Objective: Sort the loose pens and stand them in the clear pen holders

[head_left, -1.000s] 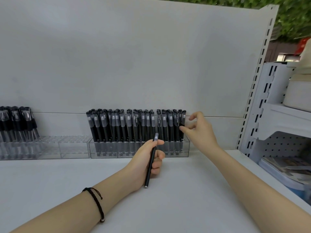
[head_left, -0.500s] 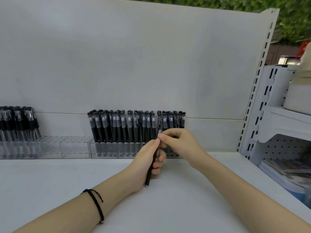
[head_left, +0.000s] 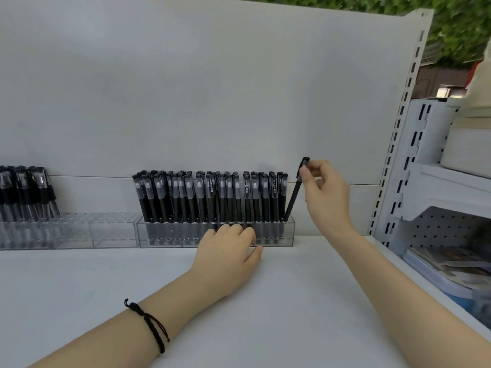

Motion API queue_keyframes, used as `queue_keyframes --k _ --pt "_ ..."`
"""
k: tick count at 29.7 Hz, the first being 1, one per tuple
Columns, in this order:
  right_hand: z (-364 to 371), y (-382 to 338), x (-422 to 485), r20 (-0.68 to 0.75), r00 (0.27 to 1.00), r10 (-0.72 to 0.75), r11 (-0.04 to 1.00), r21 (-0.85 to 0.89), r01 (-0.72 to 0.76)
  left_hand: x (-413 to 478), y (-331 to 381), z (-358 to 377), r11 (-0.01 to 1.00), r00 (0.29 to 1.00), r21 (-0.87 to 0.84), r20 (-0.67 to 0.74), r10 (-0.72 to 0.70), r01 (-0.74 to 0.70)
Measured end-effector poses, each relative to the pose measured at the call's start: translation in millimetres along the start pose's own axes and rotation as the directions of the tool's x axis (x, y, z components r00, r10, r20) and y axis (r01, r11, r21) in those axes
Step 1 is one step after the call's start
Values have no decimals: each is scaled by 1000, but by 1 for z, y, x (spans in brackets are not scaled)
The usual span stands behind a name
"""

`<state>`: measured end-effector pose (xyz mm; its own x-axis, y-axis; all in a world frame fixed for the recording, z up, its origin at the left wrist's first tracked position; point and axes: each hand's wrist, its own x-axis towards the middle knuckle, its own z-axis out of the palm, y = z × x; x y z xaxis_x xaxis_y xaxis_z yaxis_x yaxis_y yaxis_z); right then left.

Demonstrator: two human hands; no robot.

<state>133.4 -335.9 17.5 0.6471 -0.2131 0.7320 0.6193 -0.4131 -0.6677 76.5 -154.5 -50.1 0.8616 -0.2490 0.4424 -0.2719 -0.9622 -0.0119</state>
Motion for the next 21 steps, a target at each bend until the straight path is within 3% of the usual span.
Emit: queue_keyframes --k 5,10,14,21 --pt "7 12 -6 203 978 49 970 -245 2 2 -4 7 996 1000 87 -14 7 -6" --pt "4 17 -3 208 959 190 950 -287 -125 2 -4 4 990 1000 144 8 -7 6" --pt "1 12 -18 253 928 275 795 -602 -72 4 -8 3 995 999 99 -25 -21 23" --pt "17 -8 -45 335 940 68 734 -654 180 6 -21 -2 997 995 67 -90 37 -31"
